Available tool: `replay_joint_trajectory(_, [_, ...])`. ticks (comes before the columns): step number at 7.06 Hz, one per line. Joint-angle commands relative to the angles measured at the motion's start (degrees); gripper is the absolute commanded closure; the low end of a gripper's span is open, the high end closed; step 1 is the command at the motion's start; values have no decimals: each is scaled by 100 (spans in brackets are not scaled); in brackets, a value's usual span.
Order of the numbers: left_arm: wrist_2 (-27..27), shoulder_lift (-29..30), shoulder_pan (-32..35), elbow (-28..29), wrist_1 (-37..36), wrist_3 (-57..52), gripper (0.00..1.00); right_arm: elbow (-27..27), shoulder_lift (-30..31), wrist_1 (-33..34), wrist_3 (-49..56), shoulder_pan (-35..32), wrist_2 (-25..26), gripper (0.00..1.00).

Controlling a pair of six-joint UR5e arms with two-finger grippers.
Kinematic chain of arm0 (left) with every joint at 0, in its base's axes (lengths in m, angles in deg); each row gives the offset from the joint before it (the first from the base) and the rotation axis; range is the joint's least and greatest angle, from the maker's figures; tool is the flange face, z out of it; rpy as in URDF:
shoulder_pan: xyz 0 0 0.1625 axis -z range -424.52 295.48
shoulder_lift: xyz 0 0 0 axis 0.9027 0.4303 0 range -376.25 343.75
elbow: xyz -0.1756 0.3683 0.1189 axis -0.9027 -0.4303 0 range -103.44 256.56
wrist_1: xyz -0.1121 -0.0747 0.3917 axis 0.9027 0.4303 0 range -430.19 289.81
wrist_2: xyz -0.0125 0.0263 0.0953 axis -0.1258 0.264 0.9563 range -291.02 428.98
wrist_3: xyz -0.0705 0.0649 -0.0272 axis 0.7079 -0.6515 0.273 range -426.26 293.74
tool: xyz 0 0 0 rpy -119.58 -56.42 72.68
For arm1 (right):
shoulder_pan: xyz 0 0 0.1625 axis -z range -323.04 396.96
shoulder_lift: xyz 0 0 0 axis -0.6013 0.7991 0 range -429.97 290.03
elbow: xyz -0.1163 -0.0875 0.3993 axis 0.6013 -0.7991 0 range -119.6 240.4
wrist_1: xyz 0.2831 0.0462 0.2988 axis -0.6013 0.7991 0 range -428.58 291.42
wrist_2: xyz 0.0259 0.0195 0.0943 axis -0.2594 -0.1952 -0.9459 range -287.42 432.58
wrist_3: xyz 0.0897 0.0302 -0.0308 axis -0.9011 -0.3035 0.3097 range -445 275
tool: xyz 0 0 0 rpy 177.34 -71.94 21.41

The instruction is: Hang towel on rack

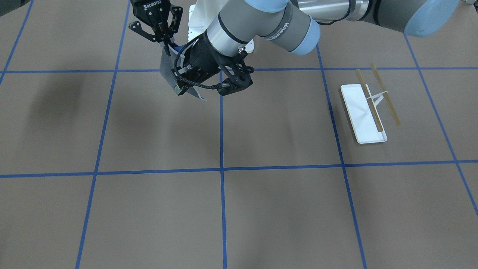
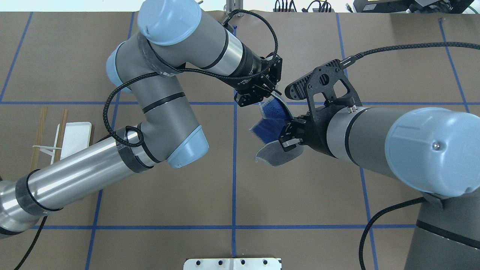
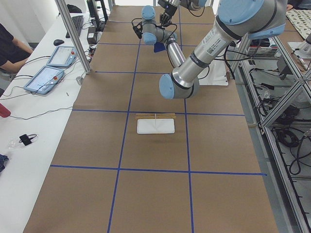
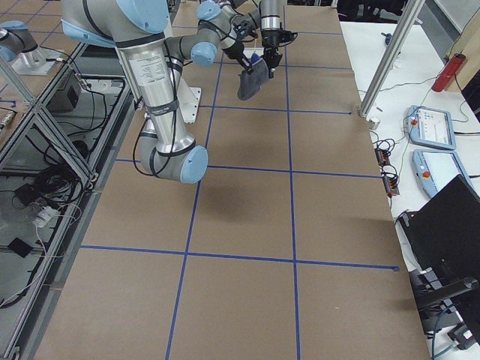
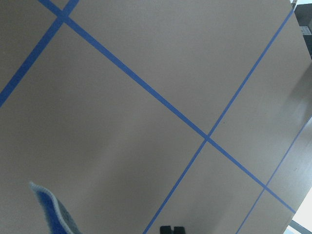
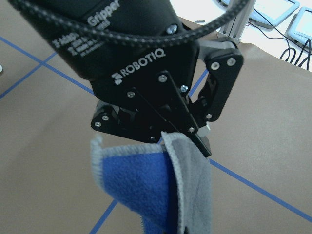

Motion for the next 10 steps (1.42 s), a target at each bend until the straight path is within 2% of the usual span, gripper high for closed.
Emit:
replay_joint_trajectory(1, [-44,-7,141,-15,-76,-9,100,276,183,38,-15,-36,-66,1])
replay_joint_trajectory(2, [-218,-33,333,-24,-137,-52,100,347,428,46,-15,-141,-362,0])
replay_joint_trajectory(3, [-559,-181,605,-128,-146,-114,100,391,744,99,2,-542,-913,0])
replay_joint_trajectory(4, [-806,-583,869,-503,-146,-132,100,409,808,656,124,-1181,-1719,0])
replay_joint_trajectory(6, [-1141,-1592,1422,-1303,-155,-473,100,218,800,1807,1279,-2167,-2314,0])
replay_joint_trajectory(7, [-1360,-1937,1817,-1542,-155,-492,100,-228,800,2048,1938,-2859,-3021,0])
replay_joint_trajectory(8, [-1667,-2367,2160,-1814,-155,-492,100,-833,869,2077,2554,-3458,-3446,0])
replay_joint_trajectory(9, [-1714,-3076,2320,-2295,-155,-492,100,-1439,879,2094,2751,-3916,-3720,0])
replay_joint_trajectory(10, [-1697,-3614,2426,-2518,-138,-492,100,-1871,888,2068,3075,-4217,-3914,0])
